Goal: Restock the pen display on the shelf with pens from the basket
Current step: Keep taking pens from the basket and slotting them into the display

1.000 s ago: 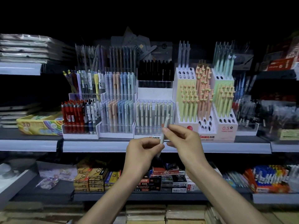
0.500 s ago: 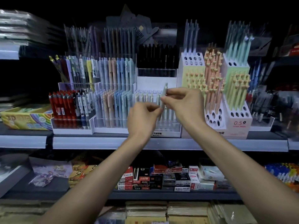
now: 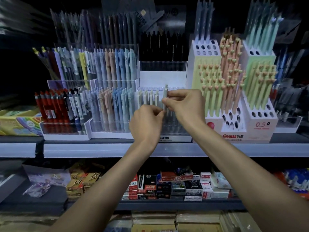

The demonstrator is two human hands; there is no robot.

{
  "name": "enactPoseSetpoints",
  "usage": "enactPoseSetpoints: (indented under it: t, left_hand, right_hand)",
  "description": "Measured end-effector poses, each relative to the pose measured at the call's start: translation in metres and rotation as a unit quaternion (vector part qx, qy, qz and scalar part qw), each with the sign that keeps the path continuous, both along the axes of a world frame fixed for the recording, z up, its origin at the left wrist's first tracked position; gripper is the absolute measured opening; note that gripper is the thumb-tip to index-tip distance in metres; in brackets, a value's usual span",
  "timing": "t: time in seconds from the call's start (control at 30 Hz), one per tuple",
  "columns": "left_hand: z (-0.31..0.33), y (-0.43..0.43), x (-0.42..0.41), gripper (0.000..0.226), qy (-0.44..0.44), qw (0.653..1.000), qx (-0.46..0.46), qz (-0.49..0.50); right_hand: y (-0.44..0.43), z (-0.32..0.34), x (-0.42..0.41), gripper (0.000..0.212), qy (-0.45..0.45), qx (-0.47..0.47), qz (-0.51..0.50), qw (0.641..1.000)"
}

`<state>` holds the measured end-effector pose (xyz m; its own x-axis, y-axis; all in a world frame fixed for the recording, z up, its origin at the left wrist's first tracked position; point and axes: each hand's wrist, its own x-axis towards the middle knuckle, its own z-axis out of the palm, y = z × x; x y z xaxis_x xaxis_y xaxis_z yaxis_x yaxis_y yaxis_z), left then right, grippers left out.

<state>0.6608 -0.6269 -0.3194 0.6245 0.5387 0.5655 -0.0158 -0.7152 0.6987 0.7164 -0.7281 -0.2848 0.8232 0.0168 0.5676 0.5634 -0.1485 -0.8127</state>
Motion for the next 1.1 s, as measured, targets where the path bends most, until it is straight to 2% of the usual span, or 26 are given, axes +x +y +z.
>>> enactPoseSetpoints:
  t: [0.27, 0.6, 1.1]
  left_hand:
    - [-0.011, -0.006, 0.005, 0.017, 0.024, 0.998, -0.025, 0.043]
    - [-0.016, -0.007, 0.010, 0.018, 0.017, 0.997, -0.037, 0.072]
    - [-0.003, -0.013, 0.004, 0.016, 0.053, 0.994, -0.075, 0.063]
  right_hand:
    - [0.009, -0.013, 0.005, 0.019, 0.056, 0.016, -0.020, 0.998]
    - [0.012, -0.016, -0.003, 0.016, 0.019, -0.048, -0.044, 0.998]
    - [0.016, -0.014, -0.003, 0.009, 0.053, -0.041, -0.069, 0.995]
